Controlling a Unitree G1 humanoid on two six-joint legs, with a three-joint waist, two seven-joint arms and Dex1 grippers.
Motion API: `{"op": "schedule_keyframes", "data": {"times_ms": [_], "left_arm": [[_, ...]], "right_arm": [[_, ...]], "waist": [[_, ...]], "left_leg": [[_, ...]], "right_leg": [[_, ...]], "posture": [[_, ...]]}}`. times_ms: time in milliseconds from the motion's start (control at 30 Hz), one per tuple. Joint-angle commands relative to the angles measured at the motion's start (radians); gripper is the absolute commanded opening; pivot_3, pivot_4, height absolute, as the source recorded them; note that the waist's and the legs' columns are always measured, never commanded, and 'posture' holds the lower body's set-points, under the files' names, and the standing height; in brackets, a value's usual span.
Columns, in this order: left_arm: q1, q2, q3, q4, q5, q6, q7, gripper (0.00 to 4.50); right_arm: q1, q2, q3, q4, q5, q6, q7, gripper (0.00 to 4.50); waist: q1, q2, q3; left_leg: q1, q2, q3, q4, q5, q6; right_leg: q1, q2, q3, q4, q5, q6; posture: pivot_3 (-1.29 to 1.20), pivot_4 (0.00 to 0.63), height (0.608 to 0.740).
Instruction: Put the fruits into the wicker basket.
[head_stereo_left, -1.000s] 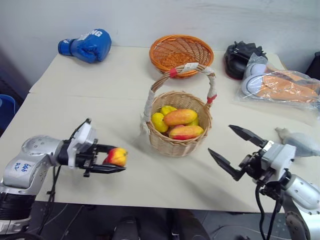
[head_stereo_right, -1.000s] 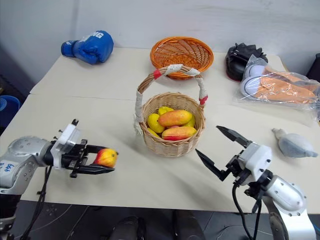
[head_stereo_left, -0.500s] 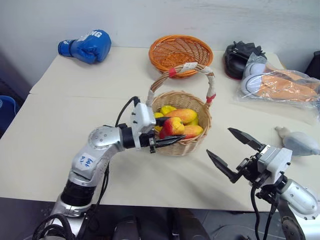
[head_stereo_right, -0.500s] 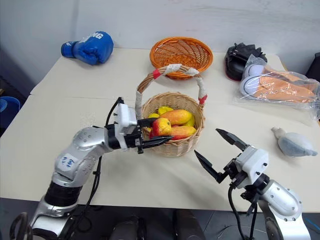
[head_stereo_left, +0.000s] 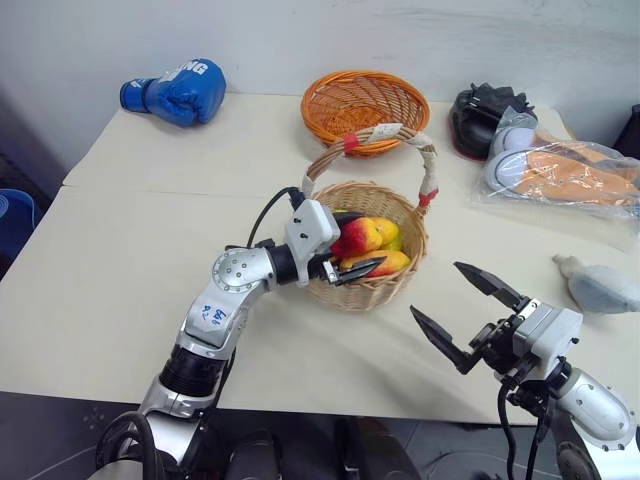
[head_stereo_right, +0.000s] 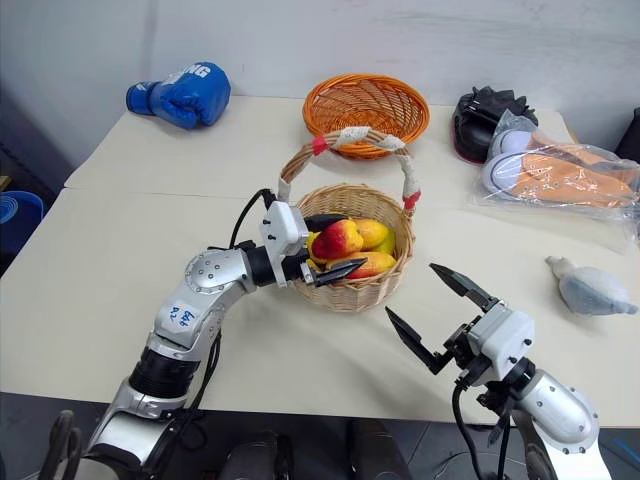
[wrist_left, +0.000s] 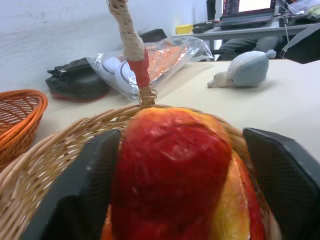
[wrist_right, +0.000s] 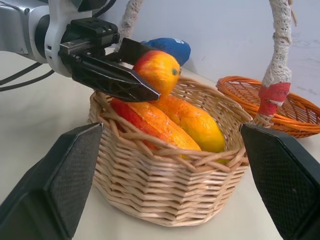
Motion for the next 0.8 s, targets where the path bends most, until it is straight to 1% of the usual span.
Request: {"op": "schedule_keyframes", "data": {"times_ms": [33, 267, 400, 500, 567, 667, 800], "left_arm": [[0.017, 0.039, 0.043, -0.079, -0.08, -0.009, -0.081, 4.47], [0.064, 0.178, 0.16, -0.085, -0.205, -0.069, -0.268, 4.47], [0.09, 0.273, 0.249, -0.091, -0.295, -0.034, -0.36, 4.47], [0.111, 0.335, 0.287, -0.065, -0.294, -0.039, -0.385, 4.47], [0.141, 0.393, 0.346, -0.028, -0.311, -0.032, -0.417, 4.47], [0.192, 0.499, 0.443, 0.033, -0.356, 0.013, -0.484, 4.47], [0.224, 0.623, 0.556, 0.115, -0.441, 0.144, -0.545, 4.47]], "right_arm": [[0.01, 0.008, -0.004, 0.014, 0.0, -0.052, 0.015, 4.5], [0.007, -0.006, -0.049, 0.1, 0.027, -0.103, 0.049, 4.5], [0.019, -0.014, -0.093, 0.156, 0.053, -0.128, 0.078, 4.5], [0.029, -0.017, -0.11, 0.181, 0.065, -0.139, 0.1, 4.5], [0.041, -0.016, -0.124, 0.216, 0.068, -0.155, 0.119, 4.5], [0.066, -0.015, -0.178, 0.278, 0.093, -0.179, 0.138, 4.5], [0.107, -0.042, -0.249, 0.36, 0.125, -0.198, 0.197, 4.5]], "waist": [[-0.001, 0.0, 0.0], [0.0, 0.0, 0.0], [0.0, 0.0, 0.0], [-0.002, 0.001, 0.0], [-0.003, 0.001, 0.0], [-0.008, 0.001, 0.001], [-0.007, 0.001, 0.001]], "left_leg": [[0.0, 0.0, 0.0, 0.0, 0.0, 0.0], [0.0, 0.0, 0.0, 0.0, 0.0, 0.0], [0.0, 0.0, 0.0, 0.0, 0.0, 0.0], [0.0, 0.0, 0.0, -0.001, 0.0, 0.0], [0.0, 0.0, 0.0, -0.001, 0.0, 0.0], [0.001, 0.001, 0.001, -0.002, 0.0, 0.0], [0.001, 0.001, 0.001, -0.004, 0.0, 0.0]], "right_leg": [[0.0, 0.0, 0.0, 0.0, 0.0, 0.0], [0.0, 0.0, 0.0, 0.0, 0.0, 0.0], [0.0, -0.001, 0.0, -0.001, 0.0, 0.0], [0.0, -0.001, 0.0, -0.001, 0.0, 0.0], [0.0, -0.001, 0.0, -0.001, 0.0, 0.0], [0.0, -0.001, 0.0, -0.001, 0.0, -0.001], [-0.001, -0.002, -0.001, -0.002, -0.001, -0.002]], "posture": [[0.0, 0.15, 0.74], [0.0, 0.15, 0.74], [0.0, 0.15, 0.74], [0.0, 0.15, 0.74], [0.0, 0.15, 0.74], [0.0, 0.15, 0.74], [0.0, 0.15, 0.74]]}}
